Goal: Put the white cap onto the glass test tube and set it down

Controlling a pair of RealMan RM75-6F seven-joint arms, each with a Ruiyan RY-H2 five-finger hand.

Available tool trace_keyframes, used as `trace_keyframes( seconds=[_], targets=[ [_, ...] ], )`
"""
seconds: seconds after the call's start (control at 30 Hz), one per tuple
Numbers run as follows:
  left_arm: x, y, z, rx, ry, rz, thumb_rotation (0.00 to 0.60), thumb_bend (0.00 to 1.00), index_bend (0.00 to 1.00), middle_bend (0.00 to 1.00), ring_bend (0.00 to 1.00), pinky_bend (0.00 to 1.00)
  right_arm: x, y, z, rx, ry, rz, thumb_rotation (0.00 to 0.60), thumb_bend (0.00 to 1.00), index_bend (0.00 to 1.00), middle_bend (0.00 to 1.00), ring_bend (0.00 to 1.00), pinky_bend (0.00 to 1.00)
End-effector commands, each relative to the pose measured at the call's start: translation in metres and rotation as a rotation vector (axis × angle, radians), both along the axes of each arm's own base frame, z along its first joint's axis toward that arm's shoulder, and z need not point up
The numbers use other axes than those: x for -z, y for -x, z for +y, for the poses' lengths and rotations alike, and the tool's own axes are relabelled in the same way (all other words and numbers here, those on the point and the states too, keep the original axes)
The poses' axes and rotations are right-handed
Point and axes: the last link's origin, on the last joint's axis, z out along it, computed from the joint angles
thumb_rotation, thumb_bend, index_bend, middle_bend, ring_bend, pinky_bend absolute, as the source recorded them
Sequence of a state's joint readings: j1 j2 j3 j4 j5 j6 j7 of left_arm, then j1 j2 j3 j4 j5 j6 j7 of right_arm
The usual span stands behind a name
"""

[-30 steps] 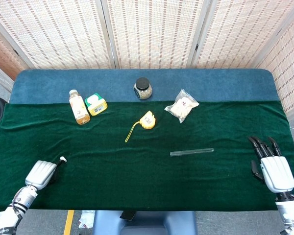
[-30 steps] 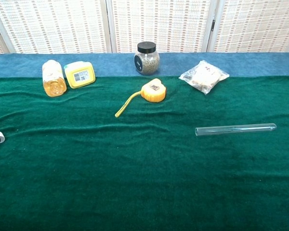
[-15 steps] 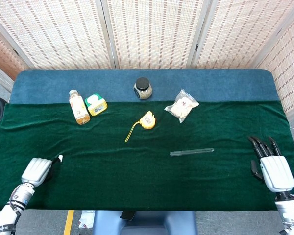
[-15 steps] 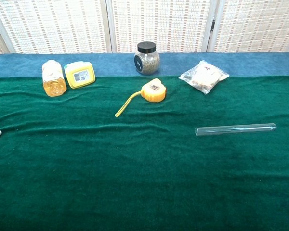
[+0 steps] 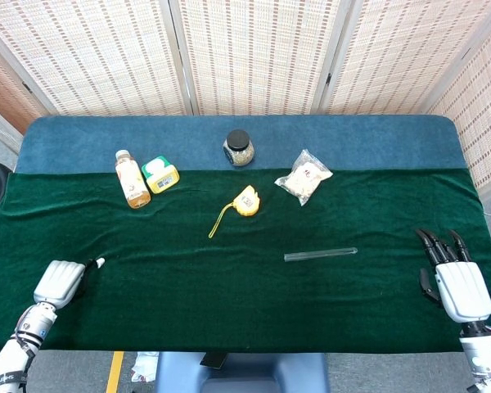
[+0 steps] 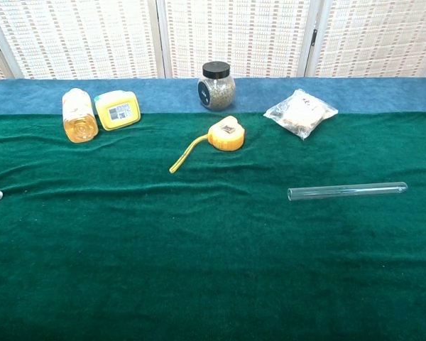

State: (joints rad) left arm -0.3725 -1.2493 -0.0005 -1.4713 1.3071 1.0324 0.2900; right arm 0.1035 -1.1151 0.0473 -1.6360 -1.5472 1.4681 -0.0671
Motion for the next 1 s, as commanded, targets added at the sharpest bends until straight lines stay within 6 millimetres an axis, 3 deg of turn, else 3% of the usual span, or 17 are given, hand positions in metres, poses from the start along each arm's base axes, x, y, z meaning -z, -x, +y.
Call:
trace_keyframes(
  seconds=[0.03, 0.53, 0.63, 0.7, 0.87, 1.0],
  targets=[
    [-0.001, -0.001, 0.001, 0.001, -0.003, 0.001, 0.600, 0.82, 0.25, 1.00, 0.88, 0.80, 0.000, 0.000, 0.000, 0.001, 0.000, -0.002, 0.600, 0.69, 0.01, 0.14, 0.20, 0.05],
    [-0.004, -0.004, 0.002, 0.000, -0.006, 0.017, 0.600, 0.82, 0.24, 1.00, 0.88, 0.80, -0.001, 0.002, 0.000, 0.004, 0.004, -0.004, 0.600, 0.69, 0.01, 0.14, 0.20, 0.05],
    [-0.016, -0.008, 0.004, 0.010, -0.066, -0.003, 0.600, 0.82, 0.21, 1.00, 0.86, 0.80, -0.003, 0.001, 0.001, 0.000, 0.011, -0.003, 0.600, 0.69, 0.01, 0.14, 0.20, 0.05],
    [-0.023, -0.012, 0.006, 0.020, -0.103, -0.045, 0.600, 0.75, 0.19, 1.00, 0.84, 0.80, -0.003, 0.000, 0.000, -0.004, 0.013, -0.002, 0.600, 0.69, 0.01, 0.14, 0.20, 0.05],
    [-0.030, -0.018, 0.018, 0.081, -0.166, -0.125, 0.600, 0.39, 0.27, 1.00, 0.82, 0.80, -0.002, -0.001, -0.001, -0.011, 0.004, 0.000, 0.600, 0.69, 0.01, 0.14, 0.20, 0.05],
    [-0.024, -0.016, 0.030, 0.079, -0.139, -0.144, 0.600, 0.35, 0.35, 1.00, 0.83, 0.80, -0.002, -0.001, -0.002, -0.011, -0.001, 0.000, 0.600, 0.69, 0.01, 0.14, 0.21, 0.07]
  ],
)
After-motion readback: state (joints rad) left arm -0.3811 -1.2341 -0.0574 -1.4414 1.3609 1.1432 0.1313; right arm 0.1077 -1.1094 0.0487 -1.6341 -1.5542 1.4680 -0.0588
